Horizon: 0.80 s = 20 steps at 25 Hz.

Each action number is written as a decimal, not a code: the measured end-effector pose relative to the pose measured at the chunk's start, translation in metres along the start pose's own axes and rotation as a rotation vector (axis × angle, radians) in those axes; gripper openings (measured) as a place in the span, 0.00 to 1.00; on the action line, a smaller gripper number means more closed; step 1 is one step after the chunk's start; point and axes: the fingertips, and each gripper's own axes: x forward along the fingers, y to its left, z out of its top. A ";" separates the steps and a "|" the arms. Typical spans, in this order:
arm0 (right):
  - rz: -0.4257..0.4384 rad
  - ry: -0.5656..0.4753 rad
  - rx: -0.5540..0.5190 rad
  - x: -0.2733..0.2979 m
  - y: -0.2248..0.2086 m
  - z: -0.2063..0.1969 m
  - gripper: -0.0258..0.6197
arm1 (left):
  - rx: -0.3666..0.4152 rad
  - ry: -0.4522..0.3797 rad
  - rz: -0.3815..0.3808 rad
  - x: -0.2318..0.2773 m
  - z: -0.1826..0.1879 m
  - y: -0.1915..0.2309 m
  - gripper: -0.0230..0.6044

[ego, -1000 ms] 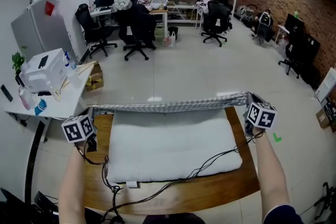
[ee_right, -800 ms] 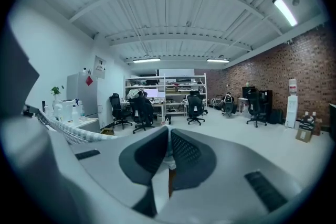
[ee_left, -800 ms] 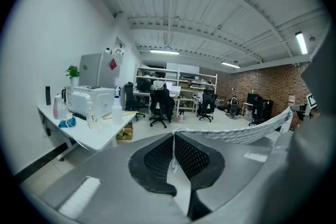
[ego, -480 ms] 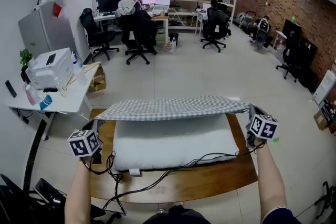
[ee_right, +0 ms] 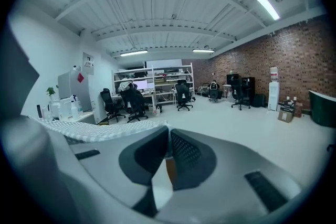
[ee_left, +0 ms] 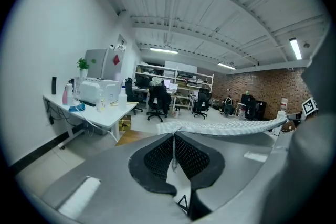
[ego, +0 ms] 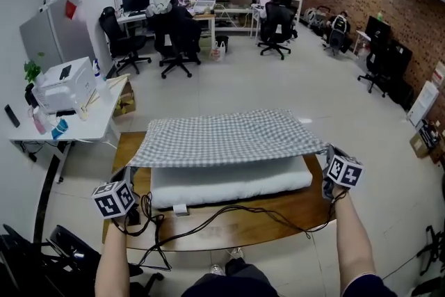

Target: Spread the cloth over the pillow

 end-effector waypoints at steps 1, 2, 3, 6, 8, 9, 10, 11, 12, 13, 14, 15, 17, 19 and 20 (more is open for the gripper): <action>-0.005 0.008 0.003 -0.002 -0.002 -0.006 0.08 | 0.002 0.005 0.002 -0.004 -0.005 -0.001 0.06; -0.009 0.017 0.006 -0.004 -0.004 -0.011 0.08 | 0.008 0.012 0.005 -0.007 -0.010 -0.002 0.06; -0.015 0.026 0.008 -0.006 -0.007 -0.017 0.08 | 0.015 0.021 0.006 -0.010 -0.017 -0.002 0.06; -0.028 0.057 0.012 -0.007 -0.013 -0.036 0.08 | 0.030 0.069 0.015 -0.013 -0.044 -0.001 0.06; -0.033 0.085 0.012 -0.006 -0.015 -0.052 0.08 | 0.028 0.109 0.024 -0.012 -0.064 0.003 0.06; -0.037 0.100 0.014 -0.005 -0.015 -0.060 0.08 | 0.028 0.128 0.029 -0.011 -0.073 0.005 0.06; -0.041 0.116 0.016 -0.004 -0.016 -0.067 0.08 | 0.028 0.147 0.034 -0.010 -0.081 0.007 0.06; -0.045 0.130 0.019 -0.003 -0.017 -0.075 0.08 | 0.028 0.163 0.039 -0.009 -0.088 0.008 0.06; -0.049 0.143 0.021 -0.001 -0.018 -0.081 0.08 | 0.027 0.177 0.043 -0.009 -0.095 0.009 0.06; -0.052 0.155 0.024 0.000 -0.019 -0.088 0.08 | 0.026 0.190 0.046 -0.008 -0.101 0.010 0.06; -0.055 0.166 0.026 0.000 -0.020 -0.094 0.08 | 0.027 0.202 0.050 -0.008 -0.107 0.011 0.06; -0.057 0.177 0.027 0.001 -0.020 -0.101 0.08 | 0.031 0.215 0.053 -0.008 -0.113 0.012 0.06; -0.062 0.197 0.029 0.001 -0.022 -0.112 0.08 | 0.041 0.239 0.057 -0.006 -0.125 0.015 0.06; -0.069 0.216 0.032 0.002 -0.023 -0.122 0.08 | 0.040 0.262 0.061 -0.003 -0.135 0.016 0.06; -0.072 0.225 0.031 0.003 -0.024 -0.127 0.08 | 0.037 0.272 0.064 -0.001 -0.140 0.016 0.06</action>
